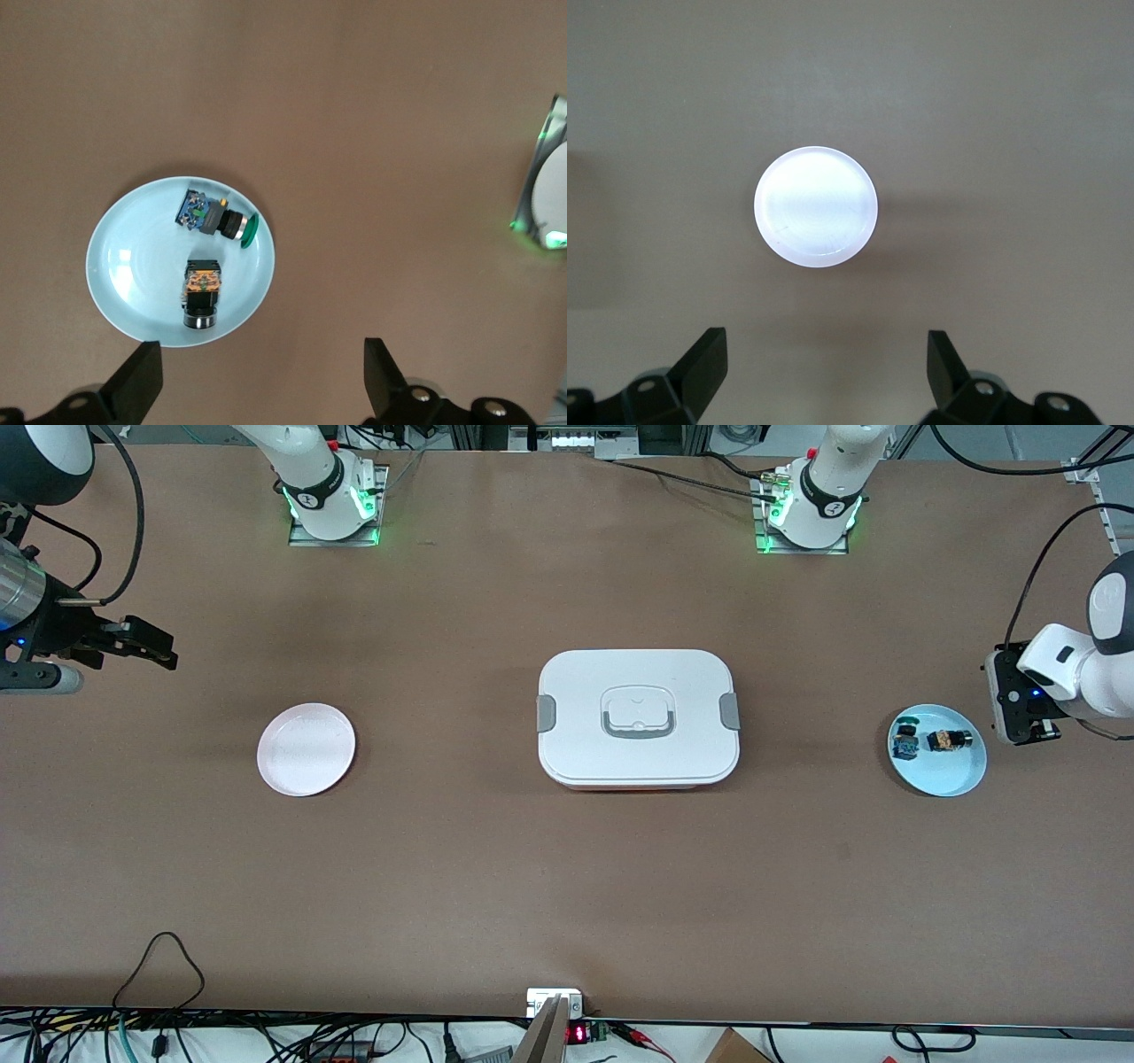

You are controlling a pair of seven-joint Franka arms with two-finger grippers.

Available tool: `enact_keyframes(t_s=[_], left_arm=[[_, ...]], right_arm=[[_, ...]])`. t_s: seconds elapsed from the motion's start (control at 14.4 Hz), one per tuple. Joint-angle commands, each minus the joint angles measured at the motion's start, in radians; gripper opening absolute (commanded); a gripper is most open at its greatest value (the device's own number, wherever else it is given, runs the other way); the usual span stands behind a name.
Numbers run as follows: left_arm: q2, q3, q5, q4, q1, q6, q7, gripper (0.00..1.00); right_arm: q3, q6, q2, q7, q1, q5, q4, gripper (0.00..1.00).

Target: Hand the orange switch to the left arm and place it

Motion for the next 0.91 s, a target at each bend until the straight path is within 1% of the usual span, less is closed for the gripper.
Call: enact_keyframes(t_s=[0.0,0.14,0.28,0.35,0.42,0.56,0.63,0.7,0.84], left_arm=[[0.015,-0.096,0.016,0.106,-0.023,-0.149,-0.22,1.0],[0.02,-0.127,0.006,0.18,-0.067,-0.24,-0.369,1.0],[0.026,-0.127,0.001,0.258,-0.147,-0.329,-0.531,1.0],[0.026,-0.127,-0.005,0.289,-0.17,-0.349,-0.606,1.0],[0.026,-0.126,-0.037,0.314,-0.195,-0.358,-0.689,1.0],[0.026,-0.127,-0.095,0.341,-0.206,-0.386,-0.869,1.0],[0.026,-0.127,-0.129,0.363,-0.206,-0.401,-0.918,1.0],[0.032,-0.12,-0.146,0.38,-0.21,-0.418,-0.966,1.0],[0.01,-0.095,-0.159,0.383,-0.25,-0.42,-1.105,1.0]], right_arm=[[0.0,0.013,-0.04,-0.012,-0.002,0.007,-0.022,1.0],[-0.002,0.008,-0.046,-0.013,-0.005,0.014,-0.025,1.0],[-0.003,0.013,-0.064,-0.015,-0.005,0.014,-0.04,1.0],[-0.002,0.011,-0.069,-0.02,-0.005,0.013,-0.046,1.0],[-0.002,0.014,-0.083,-0.02,-0.005,0.013,-0.064,1.0],[-0.002,0.016,-0.1,-0.02,-0.007,0.013,-0.088,1.0],[-0.002,0.011,-0.098,-0.02,-0.005,0.013,-0.08,1.0],[-0.002,0.006,-0.097,-0.021,-0.007,0.008,-0.074,1.0],[-0.003,0.006,-0.093,-0.021,-0.01,0.008,-0.069,1.0]])
